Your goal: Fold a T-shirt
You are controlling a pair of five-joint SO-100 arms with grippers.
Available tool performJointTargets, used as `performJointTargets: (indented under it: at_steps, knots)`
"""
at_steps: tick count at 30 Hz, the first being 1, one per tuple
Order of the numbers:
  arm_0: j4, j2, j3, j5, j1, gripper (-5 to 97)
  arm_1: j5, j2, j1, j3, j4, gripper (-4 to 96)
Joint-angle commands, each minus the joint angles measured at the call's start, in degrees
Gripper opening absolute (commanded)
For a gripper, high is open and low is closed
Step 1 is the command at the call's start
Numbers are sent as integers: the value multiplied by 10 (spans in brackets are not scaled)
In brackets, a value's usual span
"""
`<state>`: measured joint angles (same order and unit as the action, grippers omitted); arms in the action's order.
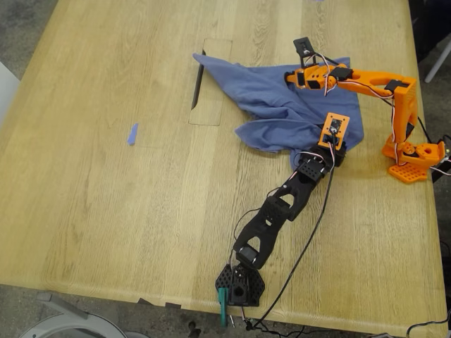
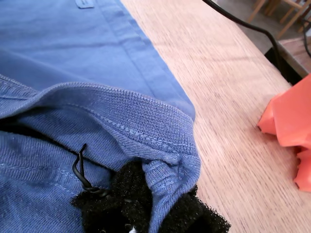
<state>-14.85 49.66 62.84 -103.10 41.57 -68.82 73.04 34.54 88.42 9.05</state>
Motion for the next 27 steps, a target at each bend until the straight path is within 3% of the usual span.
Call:
performJointTargets:
  at_steps: [1,7,13,17,23,27]
  knots:
    - [11,20,-51,-4,48,7,4,54,18,2,-19,-1]
    - [5,-4,-57,-1,28,143,4,63,16,32,-35,-1]
    - [-11,-64,-161,47,4,368,5,72,16,47,-37,-1]
    - [-98,-142,-331,75,0,472,5,76,16,50,-34,-1]
    - [-367,-405,-815,132,-4,656,5,83,12,61,-34,-1]
    - [-399,-410,-819,141,-10,707,4,91,10,74,-37,-1]
